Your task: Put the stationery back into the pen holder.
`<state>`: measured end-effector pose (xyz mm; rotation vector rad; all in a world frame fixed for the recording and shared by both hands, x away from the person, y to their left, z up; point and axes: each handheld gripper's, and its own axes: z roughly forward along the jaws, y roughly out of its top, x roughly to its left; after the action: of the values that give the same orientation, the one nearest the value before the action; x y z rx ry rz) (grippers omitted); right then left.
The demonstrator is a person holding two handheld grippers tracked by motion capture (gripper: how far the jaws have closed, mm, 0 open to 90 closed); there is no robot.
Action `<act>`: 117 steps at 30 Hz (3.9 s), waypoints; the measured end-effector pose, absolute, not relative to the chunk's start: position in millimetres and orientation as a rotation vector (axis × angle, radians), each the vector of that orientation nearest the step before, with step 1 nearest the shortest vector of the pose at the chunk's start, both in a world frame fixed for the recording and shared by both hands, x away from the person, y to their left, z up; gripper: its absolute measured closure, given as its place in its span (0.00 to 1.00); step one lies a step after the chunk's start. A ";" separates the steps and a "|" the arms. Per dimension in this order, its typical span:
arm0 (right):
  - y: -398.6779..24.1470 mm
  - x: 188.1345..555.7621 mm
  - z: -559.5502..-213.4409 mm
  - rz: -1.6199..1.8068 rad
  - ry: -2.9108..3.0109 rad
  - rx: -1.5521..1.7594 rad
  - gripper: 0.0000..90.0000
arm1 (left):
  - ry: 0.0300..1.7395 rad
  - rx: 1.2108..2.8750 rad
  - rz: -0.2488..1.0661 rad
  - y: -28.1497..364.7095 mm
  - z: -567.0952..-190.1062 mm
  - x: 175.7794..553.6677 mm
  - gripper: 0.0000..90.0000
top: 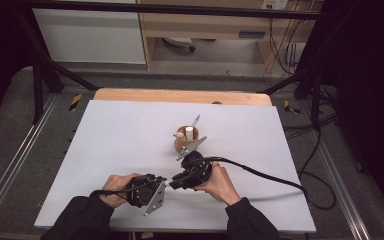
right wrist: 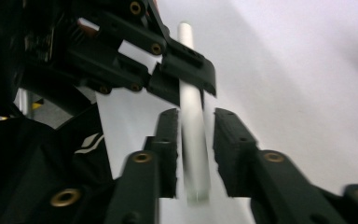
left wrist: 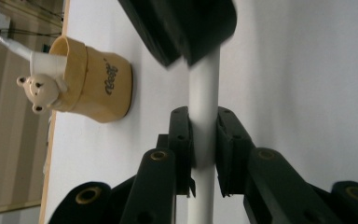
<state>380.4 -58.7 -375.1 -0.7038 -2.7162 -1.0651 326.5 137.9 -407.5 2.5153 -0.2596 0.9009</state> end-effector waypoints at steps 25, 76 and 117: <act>-168.3 384.5 -411.3 -1.315 -2.755 -1.106 0.01 | 0.460 2.369 0.603 159.8 -394.8 371.3 0.86; -242.7 369.1 -440.7 -1.376 -2.727 -1.338 0.01 | 0.885 1.879 0.393 138.9 -317.6 460.4 0.86; -243.8 368.7 -441.8 -1.374 -2.738 -1.314 0.01 | 0.888 1.872 0.401 76.3 -351.1 529.4 0.86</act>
<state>368.7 -243.8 -441.8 -1.3137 -2.7381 -1.3740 529.4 76.3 -351.1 1.8715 0.8880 0.4011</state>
